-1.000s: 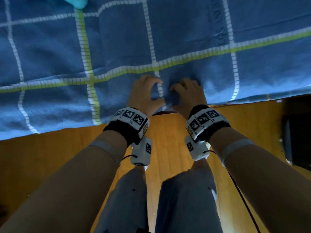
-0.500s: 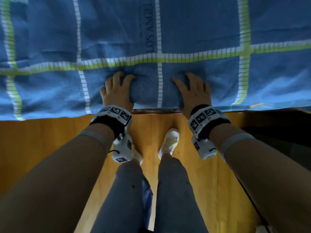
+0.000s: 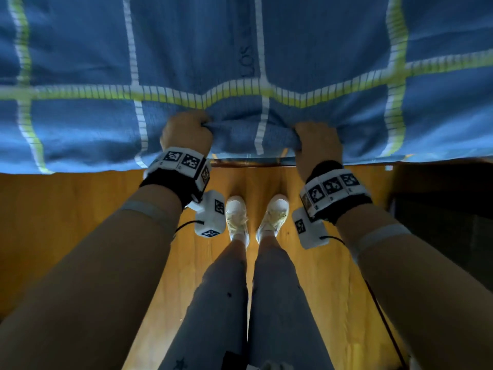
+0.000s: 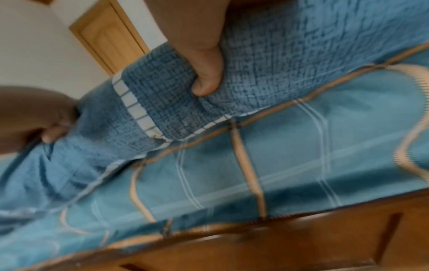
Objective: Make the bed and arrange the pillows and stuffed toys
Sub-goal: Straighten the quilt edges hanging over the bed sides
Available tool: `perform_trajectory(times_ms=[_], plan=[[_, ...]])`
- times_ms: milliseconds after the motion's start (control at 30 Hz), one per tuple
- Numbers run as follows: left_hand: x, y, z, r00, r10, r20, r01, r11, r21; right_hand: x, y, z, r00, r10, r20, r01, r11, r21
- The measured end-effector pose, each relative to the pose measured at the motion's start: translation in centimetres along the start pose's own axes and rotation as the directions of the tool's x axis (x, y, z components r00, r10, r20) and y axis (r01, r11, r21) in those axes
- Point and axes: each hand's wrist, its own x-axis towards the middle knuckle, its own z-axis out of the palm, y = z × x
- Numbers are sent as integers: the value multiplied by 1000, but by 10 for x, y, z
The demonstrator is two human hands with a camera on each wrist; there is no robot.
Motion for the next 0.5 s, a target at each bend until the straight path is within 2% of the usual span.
perform_trajectory(times_ms=[100, 167, 333, 400, 500], plan=[[7, -3, 7, 995, -27, 97, 29, 999, -22, 5, 0, 9, 995, 32, 93, -30, 999, -19], [8, -4, 6, 987, 39, 153, -35, 999, -23, 10, 3, 3, 992, 32, 122, -28, 999, -33], [-8, 11, 13, 969, 173, 177, -148, 978, -148, 3, 21, -15, 982, -28, 187, 49, 993, -106], [-15, 32, 22, 937, 284, 205, -249, 951, -181, -3, 39, -19, 986, -10, 168, 27, 995, -98], [-27, 76, 40, 879, 408, 245, -362, 908, -213, -8, 80, -25, 991, 91, 95, -83, 994, -76]])
